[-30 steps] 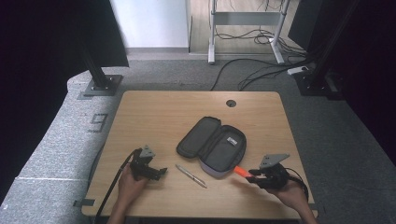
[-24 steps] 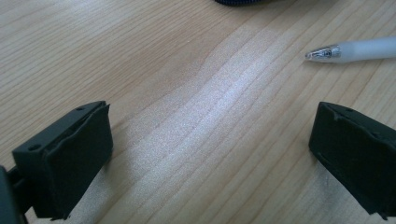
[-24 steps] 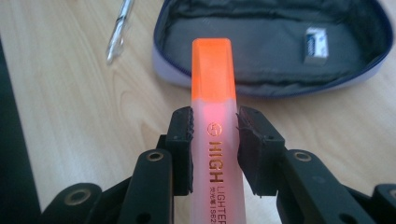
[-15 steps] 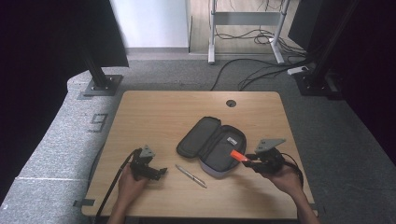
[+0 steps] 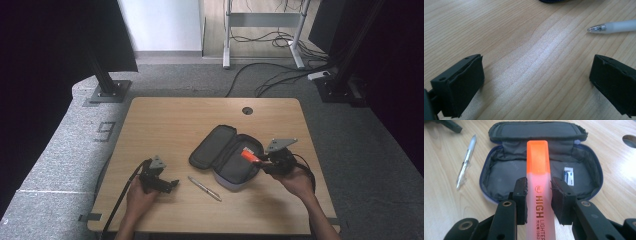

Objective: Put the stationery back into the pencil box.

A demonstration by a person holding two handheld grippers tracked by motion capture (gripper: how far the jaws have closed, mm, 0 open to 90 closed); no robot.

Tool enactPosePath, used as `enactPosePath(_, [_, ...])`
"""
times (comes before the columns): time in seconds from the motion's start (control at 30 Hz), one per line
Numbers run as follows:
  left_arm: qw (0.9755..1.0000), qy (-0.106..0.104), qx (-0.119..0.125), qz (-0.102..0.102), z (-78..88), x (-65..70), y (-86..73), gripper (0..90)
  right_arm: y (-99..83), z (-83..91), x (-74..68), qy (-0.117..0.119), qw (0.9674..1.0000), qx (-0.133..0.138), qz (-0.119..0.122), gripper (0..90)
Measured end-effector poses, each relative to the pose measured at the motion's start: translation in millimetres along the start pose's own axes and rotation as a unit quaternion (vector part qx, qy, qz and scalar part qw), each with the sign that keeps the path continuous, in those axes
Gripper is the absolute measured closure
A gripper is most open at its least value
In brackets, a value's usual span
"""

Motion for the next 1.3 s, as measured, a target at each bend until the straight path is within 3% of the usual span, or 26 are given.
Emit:
enactPosePath(0.5, [1.0000,-0.001,0.000,0.000,0.0,0.1,0.0,0.0,23.3,-39.6,-5.7,-0.012,0.9999,-0.001,0.004,65.6])
enactPosePath(0.97, [1.0000,-0.001,0.000,0.000,0.0,0.0,0.0,0.0,15.2,-74.5,-14.0,-0.004,0.9998,-0.017,0.007,65.5])
enactPosePath(1.3, [1.0000,0.000,0.000,0.000,0.0,0.0,0.0,0.0,6.3,-88.9,-17.4,0.005,0.9997,-0.024,-0.002,65.5])
Point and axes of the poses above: each handheld gripper's, and its own axes: z roughly backward along the jaws, y roughly out of its top, x roughly to its right, the point moved 9 cm from there along -z, roughly forward along the jaws, and after that the axes turned 15 degrees about -y, right-handed, at the moved point
